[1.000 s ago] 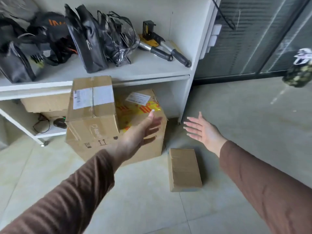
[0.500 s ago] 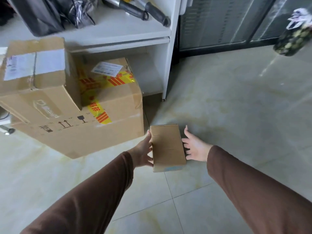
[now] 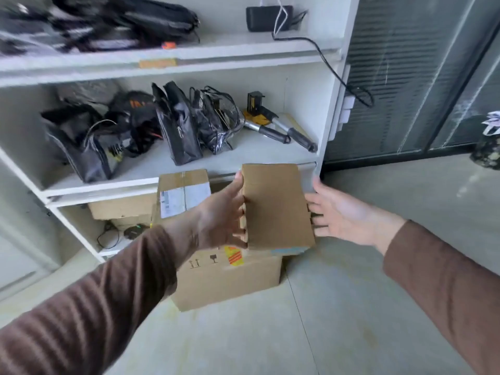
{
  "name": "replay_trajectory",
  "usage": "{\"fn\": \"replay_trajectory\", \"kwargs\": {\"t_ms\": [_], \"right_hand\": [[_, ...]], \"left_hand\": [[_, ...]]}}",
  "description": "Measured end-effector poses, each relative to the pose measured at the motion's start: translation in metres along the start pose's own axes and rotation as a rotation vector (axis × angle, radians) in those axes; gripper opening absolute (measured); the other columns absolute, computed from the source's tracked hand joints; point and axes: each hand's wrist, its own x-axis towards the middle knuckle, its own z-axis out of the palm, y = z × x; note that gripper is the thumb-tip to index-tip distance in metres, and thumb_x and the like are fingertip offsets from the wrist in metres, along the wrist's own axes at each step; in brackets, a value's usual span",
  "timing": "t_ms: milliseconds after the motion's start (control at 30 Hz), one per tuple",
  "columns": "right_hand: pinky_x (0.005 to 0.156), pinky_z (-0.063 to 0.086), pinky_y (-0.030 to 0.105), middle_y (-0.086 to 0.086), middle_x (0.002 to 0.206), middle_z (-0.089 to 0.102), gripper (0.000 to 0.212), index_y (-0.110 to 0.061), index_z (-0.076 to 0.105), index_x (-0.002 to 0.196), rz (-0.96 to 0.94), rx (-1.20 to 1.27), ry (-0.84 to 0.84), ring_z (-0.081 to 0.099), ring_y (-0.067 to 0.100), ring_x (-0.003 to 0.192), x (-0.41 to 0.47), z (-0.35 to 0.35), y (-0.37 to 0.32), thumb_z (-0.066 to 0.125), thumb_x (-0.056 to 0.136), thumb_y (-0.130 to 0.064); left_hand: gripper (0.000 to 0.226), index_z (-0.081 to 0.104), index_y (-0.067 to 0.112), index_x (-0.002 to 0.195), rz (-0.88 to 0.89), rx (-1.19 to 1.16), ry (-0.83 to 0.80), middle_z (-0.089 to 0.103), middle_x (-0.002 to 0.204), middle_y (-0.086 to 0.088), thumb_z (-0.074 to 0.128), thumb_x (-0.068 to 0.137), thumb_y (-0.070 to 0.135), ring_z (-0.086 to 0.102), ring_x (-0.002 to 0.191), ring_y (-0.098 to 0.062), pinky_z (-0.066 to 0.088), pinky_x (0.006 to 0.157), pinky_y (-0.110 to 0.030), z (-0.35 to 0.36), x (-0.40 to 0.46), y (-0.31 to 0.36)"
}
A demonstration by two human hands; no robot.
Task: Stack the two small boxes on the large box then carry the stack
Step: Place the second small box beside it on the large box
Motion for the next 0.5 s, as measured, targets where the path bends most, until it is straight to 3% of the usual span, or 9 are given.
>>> {"fn": "replay_trajectory", "kwargs": {"t_ms": [167,333,433,500], "right_hand": [[0.121,0.032,0.055,0.015,0.166,0.037,0.109,-0.010,0.033,0.162,0.047,-0.091,0.052,0.042,0.037,0.148,0.082,0.022,-0.034,0.044,0.084,-0.085],[0.123,0.028,0.055,0.018,0.171,0.025,0.119,-0.006,0.022,0.165,0.051,-0.183,0.076,0.031,0.037,0.154,0.111,0.031,-0.051,0.039,0.080,-0.088],[0.124,0.028,0.054,0.017,0.171,0.028,0.117,-0.005,0.025,0.164,0.044,-0.183,0.091,0.033,0.035,0.154,0.118,0.033,-0.053,0.036,0.082,-0.088],[0.121,0.032,0.050,0.016,0.170,0.029,0.109,-0.005,0.028,0.162,0.040,-0.195,0.088,0.034,0.034,0.153,0.120,0.034,-0.054,0.032,0.087,-0.085]], "left_hand": [[0.110,0.029,0.011,0.164,-0.103,0.012,0.141,0.034,0.169,-0.020,0.027,0.085,0.088,0.037,0.148,-0.052,0.032,0.115,-0.073,-0.045,0.026,0.032],[0.112,0.027,0.004,0.163,-0.031,-0.061,0.221,0.029,0.168,-0.028,0.019,0.087,0.087,0.028,0.153,-0.050,0.023,0.120,-0.069,-0.057,0.028,0.037],[0.107,0.047,-0.001,0.151,0.088,-0.127,0.239,0.051,0.152,-0.030,0.019,0.091,0.084,0.046,0.141,-0.046,0.031,0.120,-0.060,-0.070,0.019,0.037],[0.098,0.055,0.003,0.142,0.150,-0.144,0.281,0.056,0.143,-0.024,0.021,0.093,0.081,0.053,0.132,-0.042,0.041,0.110,-0.055,-0.085,0.004,0.038]]}}
